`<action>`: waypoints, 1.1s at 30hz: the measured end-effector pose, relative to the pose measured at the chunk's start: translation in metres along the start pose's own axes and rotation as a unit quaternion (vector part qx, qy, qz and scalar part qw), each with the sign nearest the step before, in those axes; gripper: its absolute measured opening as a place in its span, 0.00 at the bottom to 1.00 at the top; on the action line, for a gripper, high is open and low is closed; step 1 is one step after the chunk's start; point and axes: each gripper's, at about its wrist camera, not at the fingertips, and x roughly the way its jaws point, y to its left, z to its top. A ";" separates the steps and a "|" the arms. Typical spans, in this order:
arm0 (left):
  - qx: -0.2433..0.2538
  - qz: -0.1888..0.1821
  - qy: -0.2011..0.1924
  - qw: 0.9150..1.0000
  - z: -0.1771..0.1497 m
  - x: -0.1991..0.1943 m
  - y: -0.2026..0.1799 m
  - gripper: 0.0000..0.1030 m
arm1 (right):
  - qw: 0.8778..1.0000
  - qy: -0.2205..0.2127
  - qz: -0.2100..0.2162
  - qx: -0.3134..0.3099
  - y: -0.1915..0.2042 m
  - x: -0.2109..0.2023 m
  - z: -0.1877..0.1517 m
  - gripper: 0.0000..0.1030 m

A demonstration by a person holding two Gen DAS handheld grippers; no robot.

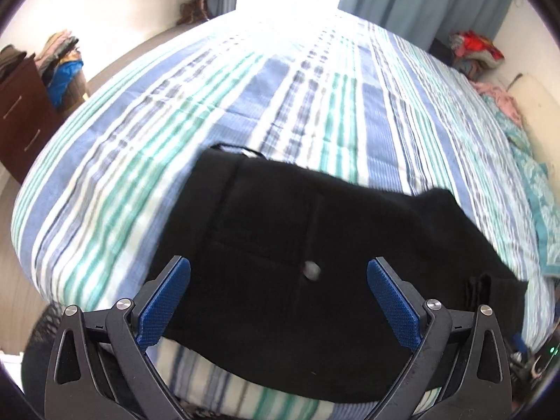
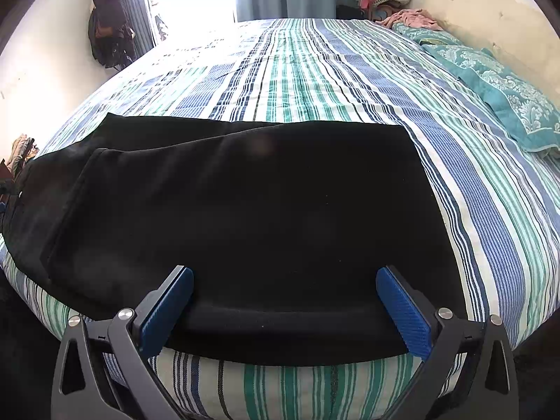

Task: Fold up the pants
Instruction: 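Grasp the waistband end of the trousers with the left tool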

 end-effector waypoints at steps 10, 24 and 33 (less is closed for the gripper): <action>0.017 -0.059 0.071 0.996 0.017 0.054 0.041 0.98 | 1.000 0.000 -0.004 0.000 0.001 0.001 0.001 1.00; -0.020 -0.148 0.099 0.984 -0.004 0.066 0.036 0.78 | 1.000 -0.002 -0.006 -0.002 0.003 0.002 0.001 1.00; 0.007 -0.125 0.141 0.982 -0.001 0.083 0.020 0.97 | 1.000 0.001 -0.016 0.000 0.006 0.004 0.003 1.00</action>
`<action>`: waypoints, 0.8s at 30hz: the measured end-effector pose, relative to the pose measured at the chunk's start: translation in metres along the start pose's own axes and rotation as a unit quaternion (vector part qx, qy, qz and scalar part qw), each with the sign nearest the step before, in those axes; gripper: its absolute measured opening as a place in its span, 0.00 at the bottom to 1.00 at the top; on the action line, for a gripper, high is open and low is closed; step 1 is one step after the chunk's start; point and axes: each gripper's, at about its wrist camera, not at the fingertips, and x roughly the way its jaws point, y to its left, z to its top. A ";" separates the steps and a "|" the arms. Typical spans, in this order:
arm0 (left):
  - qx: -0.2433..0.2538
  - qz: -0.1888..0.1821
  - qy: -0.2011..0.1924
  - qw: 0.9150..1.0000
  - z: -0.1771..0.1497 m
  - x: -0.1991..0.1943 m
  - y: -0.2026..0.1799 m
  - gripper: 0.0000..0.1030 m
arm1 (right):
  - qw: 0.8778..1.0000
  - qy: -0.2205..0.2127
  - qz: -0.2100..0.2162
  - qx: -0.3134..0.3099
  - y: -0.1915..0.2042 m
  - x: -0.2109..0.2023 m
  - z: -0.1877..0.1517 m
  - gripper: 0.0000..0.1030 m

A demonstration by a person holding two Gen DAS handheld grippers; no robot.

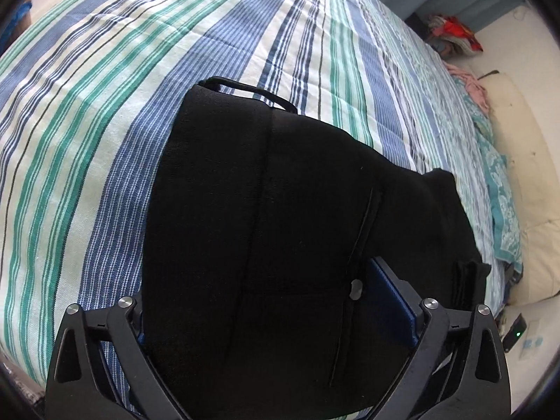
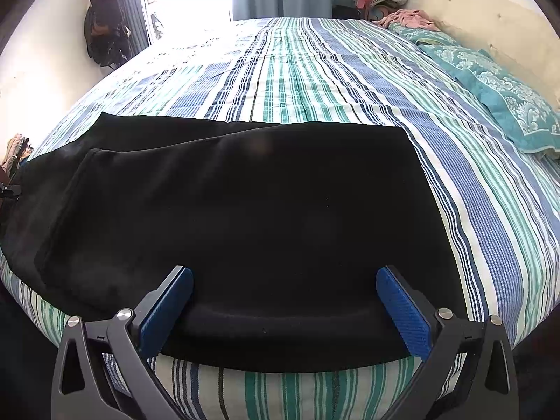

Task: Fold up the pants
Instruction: 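Grasp the waistband end of the trousers with the left tool, then lift the waistband with the left tool and fold it over the trouser legs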

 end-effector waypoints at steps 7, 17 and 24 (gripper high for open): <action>0.014 0.038 0.000 0.999 -0.001 0.001 -0.008 0.93 | 1.000 0.001 0.000 0.000 0.000 0.000 0.000 1.00; 0.036 0.050 -0.017 0.998 -0.006 -0.018 -0.025 0.57 | 1.000 0.000 0.001 -0.002 0.000 0.000 0.000 1.00; 0.000 0.038 -0.040 0.998 -0.004 -0.050 -0.043 0.21 | 1.000 0.002 0.001 -0.002 0.000 0.000 0.000 1.00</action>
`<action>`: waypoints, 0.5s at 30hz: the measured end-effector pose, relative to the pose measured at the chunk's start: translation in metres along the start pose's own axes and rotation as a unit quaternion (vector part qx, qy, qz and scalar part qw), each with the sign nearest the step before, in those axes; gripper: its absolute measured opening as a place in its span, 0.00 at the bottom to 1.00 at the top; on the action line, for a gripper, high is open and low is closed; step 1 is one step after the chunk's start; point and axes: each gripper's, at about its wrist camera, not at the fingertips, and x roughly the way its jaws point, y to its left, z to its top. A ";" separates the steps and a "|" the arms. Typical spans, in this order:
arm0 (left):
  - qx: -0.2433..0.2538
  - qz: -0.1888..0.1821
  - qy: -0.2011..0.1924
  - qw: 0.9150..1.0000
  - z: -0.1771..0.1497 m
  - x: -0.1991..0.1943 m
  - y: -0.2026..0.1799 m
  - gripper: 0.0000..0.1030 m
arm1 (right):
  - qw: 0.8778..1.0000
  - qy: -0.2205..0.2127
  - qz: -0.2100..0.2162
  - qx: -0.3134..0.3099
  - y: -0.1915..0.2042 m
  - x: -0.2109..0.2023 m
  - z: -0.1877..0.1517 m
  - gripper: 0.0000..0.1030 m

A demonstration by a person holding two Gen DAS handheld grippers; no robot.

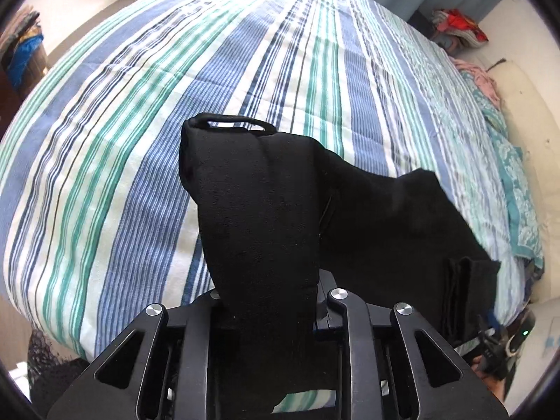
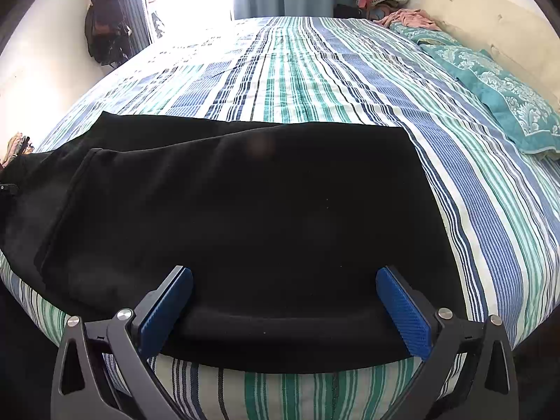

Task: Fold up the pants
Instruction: 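Lift the waistband with the left tool and fold it over the trouser legs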

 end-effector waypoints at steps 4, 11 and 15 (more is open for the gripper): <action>0.000 -0.024 -0.014 1.000 -0.003 -0.023 -0.014 0.19 | 1.000 0.004 0.000 0.000 0.000 0.000 0.001 1.00; 0.001 -0.093 -0.023 0.995 -0.012 -0.053 -0.046 0.18 | 1.000 0.012 0.005 -0.001 -0.001 0.000 0.003 1.00; 0.021 -0.121 -0.024 0.992 -0.016 -0.067 -0.073 0.18 | 1.000 0.018 0.006 -0.003 -0.001 -0.001 0.005 1.00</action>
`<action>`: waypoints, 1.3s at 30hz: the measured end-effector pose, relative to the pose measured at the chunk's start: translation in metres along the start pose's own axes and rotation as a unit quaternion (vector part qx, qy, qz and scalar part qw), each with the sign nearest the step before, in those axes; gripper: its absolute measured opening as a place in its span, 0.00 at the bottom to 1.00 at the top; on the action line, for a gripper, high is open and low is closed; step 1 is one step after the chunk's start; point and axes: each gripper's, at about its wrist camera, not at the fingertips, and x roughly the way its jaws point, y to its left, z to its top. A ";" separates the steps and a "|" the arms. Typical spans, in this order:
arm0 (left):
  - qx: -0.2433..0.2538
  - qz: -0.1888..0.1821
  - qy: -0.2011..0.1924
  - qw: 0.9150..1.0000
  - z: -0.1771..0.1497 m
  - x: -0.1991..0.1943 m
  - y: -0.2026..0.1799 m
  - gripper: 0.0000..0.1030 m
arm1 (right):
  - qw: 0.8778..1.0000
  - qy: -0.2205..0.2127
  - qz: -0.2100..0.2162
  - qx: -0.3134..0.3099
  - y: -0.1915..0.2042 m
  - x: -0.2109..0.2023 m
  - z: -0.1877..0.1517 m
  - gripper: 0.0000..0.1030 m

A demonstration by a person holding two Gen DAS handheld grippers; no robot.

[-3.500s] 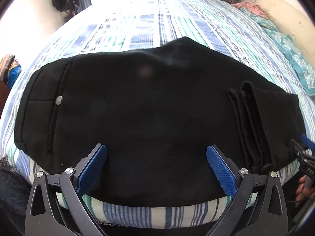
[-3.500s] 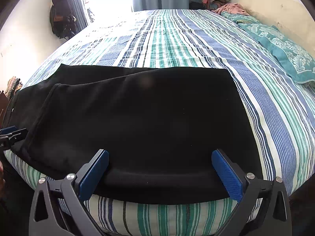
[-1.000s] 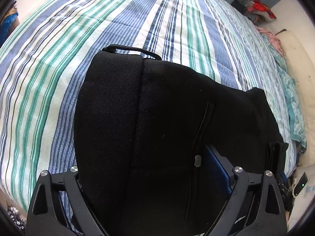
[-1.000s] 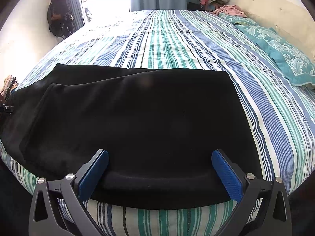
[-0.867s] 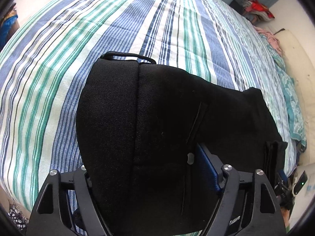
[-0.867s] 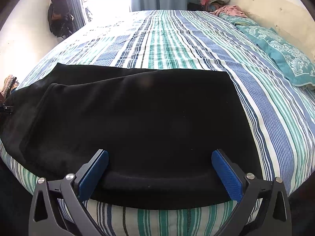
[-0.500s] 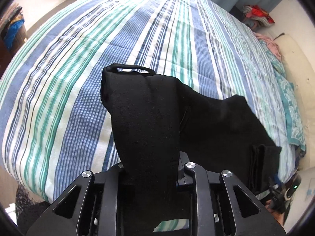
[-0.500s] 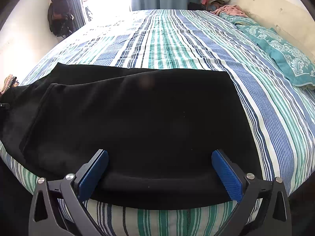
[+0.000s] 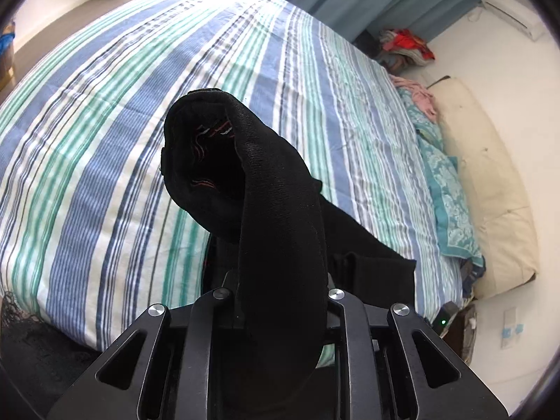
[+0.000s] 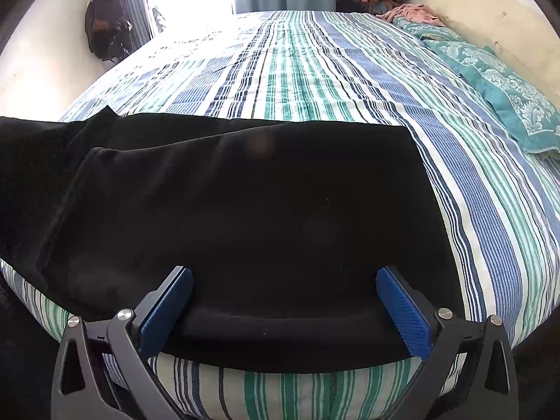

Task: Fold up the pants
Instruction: 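Lift the waistband with the left tool and fold it over the trouser legs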

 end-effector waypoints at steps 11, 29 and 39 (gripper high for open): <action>0.056 -0.039 0.015 0.998 0.000 0.007 -0.073 0.18 | 0.999 -0.017 0.029 0.020 -0.007 -0.028 0.008 1.00; 0.169 -0.038 0.093 0.980 -0.055 0.124 -0.209 0.18 | 0.974 -0.145 -0.016 0.172 -0.093 -0.089 0.016 1.00; 0.331 0.141 0.120 0.925 -0.122 0.209 -0.288 0.34 | 0.958 -0.172 -0.036 0.226 -0.127 -0.101 0.005 1.00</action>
